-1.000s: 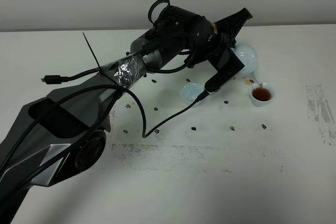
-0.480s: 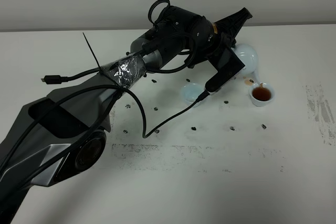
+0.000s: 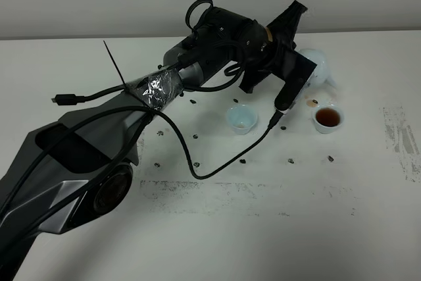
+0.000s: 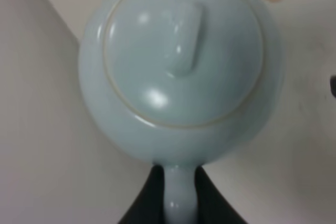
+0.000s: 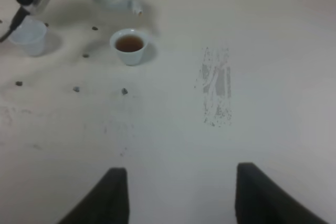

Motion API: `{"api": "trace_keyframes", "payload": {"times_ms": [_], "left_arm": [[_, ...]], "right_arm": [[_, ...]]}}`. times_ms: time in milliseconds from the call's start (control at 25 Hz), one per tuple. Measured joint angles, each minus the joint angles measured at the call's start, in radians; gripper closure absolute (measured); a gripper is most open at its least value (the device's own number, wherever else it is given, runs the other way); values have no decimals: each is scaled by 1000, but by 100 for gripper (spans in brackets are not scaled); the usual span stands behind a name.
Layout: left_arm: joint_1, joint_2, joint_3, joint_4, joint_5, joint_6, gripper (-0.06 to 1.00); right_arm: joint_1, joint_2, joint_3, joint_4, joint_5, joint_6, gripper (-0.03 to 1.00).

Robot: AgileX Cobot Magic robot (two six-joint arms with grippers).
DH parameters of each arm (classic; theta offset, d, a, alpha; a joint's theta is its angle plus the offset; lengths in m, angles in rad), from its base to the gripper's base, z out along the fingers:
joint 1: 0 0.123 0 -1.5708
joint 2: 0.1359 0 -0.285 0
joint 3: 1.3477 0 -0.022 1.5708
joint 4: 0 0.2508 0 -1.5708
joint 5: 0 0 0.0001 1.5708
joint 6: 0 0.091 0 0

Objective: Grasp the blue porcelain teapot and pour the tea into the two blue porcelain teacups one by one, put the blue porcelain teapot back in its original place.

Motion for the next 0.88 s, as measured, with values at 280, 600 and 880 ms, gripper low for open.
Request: {"api": "trace_keyframes", "payload": {"times_ms": [280, 600, 880], "left_arm": [[-16, -95, 0, 55, 88, -613, 91], [-70, -204, 0, 115, 460, -1046, 91], [-115, -205, 0, 56, 566, -1063, 91]], "right_arm": [[0, 0, 0, 0, 0, 0, 49], [0, 0, 0, 0, 0, 0, 49], [0, 0, 0, 7, 0, 0, 49]]}}
